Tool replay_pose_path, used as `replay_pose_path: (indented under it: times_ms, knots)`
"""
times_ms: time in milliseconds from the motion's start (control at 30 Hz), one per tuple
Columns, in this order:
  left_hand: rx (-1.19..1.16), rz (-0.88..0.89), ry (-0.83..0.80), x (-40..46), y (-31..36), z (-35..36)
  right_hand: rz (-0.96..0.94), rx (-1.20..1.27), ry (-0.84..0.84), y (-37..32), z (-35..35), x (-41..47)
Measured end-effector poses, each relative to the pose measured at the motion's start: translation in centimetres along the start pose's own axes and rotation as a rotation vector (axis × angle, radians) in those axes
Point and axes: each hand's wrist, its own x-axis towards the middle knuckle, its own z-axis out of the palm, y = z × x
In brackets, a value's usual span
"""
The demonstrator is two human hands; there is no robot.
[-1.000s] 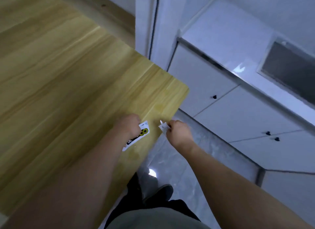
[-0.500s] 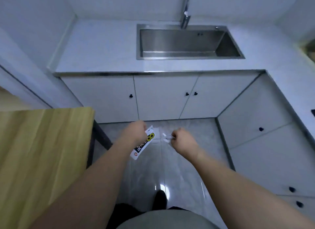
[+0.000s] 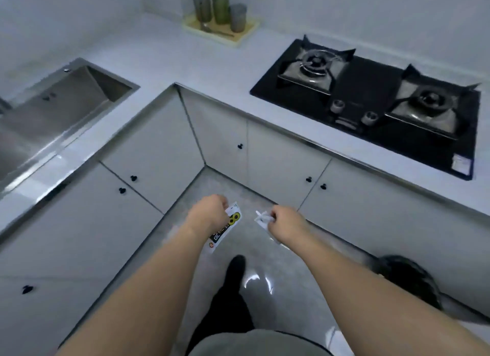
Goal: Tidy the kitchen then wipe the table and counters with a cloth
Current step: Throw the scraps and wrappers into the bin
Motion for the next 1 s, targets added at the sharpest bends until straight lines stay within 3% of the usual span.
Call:
replay_pose_path:
  times_ms: [467, 767, 1000]
  knots:
    - [0.187, 0.485, -0.313, 13.9, 29.9, 5.8, 0.459, 0.248, 0.165, 20.5, -14.2, 3.6]
    - [0.425, 0.717, -0.378, 10.1, 43.9, 12.9, 0.644, 0.479, 0.342, 31.9, -16.7, -3.2]
    - [0.419, 0.686, -0.315, 3.4, 49.9, 20.5, 0.667, 0.59, 0.319, 42.2, -15.6, -11.4]
